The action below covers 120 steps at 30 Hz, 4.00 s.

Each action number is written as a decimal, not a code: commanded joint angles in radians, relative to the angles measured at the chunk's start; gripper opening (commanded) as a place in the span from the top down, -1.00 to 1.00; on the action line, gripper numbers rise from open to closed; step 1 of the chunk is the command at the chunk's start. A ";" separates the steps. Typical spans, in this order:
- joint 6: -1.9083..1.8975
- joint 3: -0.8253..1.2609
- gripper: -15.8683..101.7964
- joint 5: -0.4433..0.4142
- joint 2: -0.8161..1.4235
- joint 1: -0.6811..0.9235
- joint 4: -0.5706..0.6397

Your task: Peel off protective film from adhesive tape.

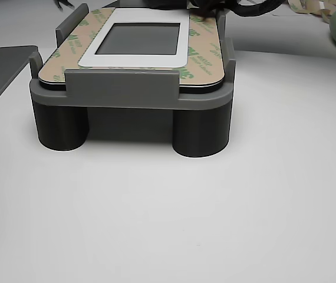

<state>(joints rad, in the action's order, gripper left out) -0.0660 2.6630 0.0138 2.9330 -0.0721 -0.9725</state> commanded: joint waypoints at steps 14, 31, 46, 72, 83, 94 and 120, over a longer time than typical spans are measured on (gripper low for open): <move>1.672 0.012 0.93 0.006 0.011 0.069 0.106; 1.704 -0.017 0.94 0.110 -0.517 0.201 0.683; 1.683 -0.359 0.91 -0.253 -0.925 0.586 0.565; 1.683 -0.526 0.91 -0.258 -1.134 0.773 0.543; 1.647 -0.598 0.91 -0.273 -1.204 0.811 0.489; 1.658 -0.595 0.91 -0.262 -1.212 0.815 0.480; 1.638 -0.615 0.91 -0.250 -1.223 0.818 0.446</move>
<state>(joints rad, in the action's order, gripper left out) 1.5739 2.0801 -0.2393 1.6950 0.7532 -0.5277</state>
